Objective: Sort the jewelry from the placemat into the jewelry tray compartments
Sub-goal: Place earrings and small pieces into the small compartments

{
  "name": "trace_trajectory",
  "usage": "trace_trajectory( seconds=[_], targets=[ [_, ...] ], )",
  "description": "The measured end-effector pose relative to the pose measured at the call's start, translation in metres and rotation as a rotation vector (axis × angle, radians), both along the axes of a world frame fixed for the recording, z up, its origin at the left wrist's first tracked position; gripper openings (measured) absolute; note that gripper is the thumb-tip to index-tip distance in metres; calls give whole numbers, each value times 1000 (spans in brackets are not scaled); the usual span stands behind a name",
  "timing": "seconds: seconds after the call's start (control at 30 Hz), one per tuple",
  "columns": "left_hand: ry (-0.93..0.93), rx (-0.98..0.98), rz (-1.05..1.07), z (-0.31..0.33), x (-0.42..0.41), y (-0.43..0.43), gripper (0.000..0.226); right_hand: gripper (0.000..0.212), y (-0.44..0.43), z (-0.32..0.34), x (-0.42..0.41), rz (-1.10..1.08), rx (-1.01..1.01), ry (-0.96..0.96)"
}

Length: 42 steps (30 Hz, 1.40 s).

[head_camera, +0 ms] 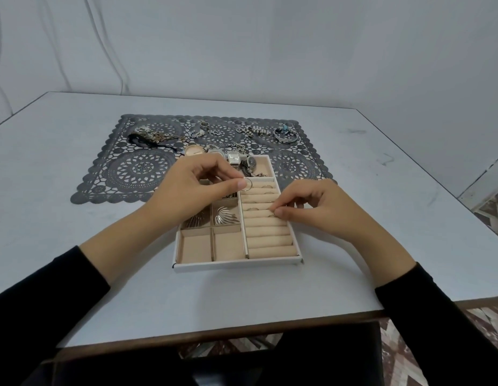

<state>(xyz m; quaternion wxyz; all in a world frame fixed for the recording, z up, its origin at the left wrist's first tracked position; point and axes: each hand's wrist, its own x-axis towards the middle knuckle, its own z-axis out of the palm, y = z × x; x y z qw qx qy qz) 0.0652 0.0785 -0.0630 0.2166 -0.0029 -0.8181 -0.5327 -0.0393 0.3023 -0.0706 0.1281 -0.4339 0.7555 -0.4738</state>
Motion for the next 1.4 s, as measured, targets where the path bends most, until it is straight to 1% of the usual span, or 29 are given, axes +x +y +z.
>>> trace_trajectory(
  seconds=[0.23,0.33,0.4,0.5,0.53,0.6,0.67,0.73,0.83,0.9,1.2,1.4],
  targets=[
    [-10,2,-5,1,0,0,18,10,-2,-1,1,-7,-9,-17],
    [-16,6,-10,1,0,0,16,12,0,1,-1,-38,-81,-125],
    [-22,16,-12,2,0,0,12,14,-1,2,-6,-105,-166,-179],
    [-31,22,-8,2,0,0,12,13,-5,-6,-19,-289,-205,-147],
    [-36,23,-7,3,0,1,13,14,-7,-11,-25,-366,-178,-96],
    [-49,22,-12,4,0,2,18,19,-9,-18,-37,-473,-52,87],
    [-73,15,-26,4,1,2,20,30,-10,-19,-45,-472,80,243],
    [-110,19,-61,5,2,2,17,40,-10,-20,-50,-435,192,305],
    [-126,-69,-87,5,3,4,13,51,-10,-26,-53,-375,345,343],
    [-136,-146,-75,7,3,5,12,52,-10,-27,-53,-353,386,349],
    [-182,-296,-179,9,1,8,10,47,-10,-23,-50,-340,396,342],
    [-194,-316,-211,7,-1,9,10,46,-10,-23,-49,-345,397,335]
  ],
)
